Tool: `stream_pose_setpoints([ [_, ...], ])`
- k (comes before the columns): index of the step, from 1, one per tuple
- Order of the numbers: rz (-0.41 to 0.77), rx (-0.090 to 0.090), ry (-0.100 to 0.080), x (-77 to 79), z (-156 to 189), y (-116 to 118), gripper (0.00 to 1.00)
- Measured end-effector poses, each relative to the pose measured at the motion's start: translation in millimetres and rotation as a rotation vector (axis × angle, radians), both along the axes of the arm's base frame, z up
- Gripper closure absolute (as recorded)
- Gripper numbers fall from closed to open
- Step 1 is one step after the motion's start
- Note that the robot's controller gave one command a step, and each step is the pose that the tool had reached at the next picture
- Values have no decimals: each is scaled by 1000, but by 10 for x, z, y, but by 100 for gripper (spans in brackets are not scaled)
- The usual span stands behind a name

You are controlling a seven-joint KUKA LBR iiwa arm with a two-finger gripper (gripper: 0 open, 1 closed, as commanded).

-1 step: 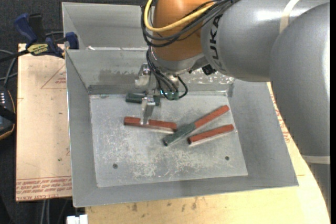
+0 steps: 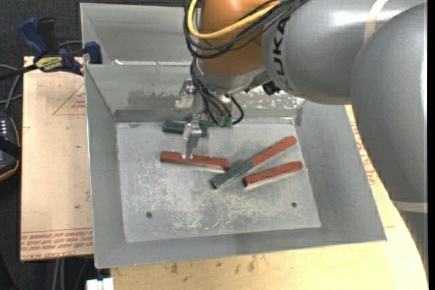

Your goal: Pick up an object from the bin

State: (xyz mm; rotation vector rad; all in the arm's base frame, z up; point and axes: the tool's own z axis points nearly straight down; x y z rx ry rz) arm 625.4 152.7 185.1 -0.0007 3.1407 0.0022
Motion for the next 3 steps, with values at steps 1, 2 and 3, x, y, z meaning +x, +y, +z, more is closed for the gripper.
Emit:
stream_pose_setpoints([
  [1,20,1,-4,-235,-603,-120,0],
  [2,58,5,-18,-319,-1067,-13,100],
  [3,58,5,-18,-319,-1067,-13,100],
])
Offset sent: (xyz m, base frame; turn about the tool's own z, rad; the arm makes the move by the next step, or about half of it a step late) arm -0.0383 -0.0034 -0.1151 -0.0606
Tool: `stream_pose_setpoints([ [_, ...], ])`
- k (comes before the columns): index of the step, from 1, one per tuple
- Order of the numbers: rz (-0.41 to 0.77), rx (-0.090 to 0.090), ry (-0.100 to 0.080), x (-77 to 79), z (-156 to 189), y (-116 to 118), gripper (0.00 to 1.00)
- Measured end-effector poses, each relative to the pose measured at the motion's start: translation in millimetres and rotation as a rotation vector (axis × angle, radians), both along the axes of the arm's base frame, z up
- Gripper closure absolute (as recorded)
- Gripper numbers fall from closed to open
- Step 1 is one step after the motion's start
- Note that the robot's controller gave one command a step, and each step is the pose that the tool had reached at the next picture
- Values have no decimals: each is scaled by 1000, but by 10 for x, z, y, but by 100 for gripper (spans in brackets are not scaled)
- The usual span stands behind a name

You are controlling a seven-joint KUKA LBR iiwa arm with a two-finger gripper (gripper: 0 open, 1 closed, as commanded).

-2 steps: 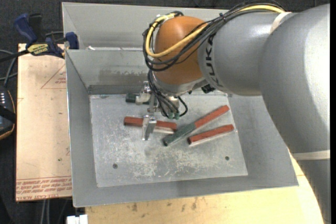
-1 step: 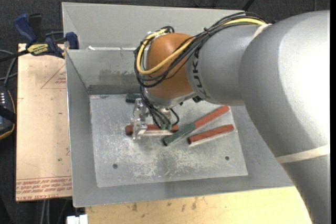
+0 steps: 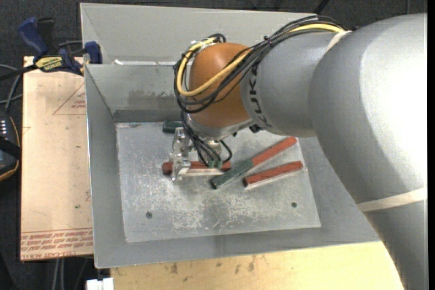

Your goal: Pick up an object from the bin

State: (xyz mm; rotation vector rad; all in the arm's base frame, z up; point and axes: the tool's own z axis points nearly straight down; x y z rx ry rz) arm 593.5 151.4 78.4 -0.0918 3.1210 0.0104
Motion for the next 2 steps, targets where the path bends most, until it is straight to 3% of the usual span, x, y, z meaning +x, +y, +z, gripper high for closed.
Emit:
stream_pose_setpoints([
  [1,6,-5,10,-237,1755,-54,100],
  [2,6,-6,15,-244,1731,-57,100],
])
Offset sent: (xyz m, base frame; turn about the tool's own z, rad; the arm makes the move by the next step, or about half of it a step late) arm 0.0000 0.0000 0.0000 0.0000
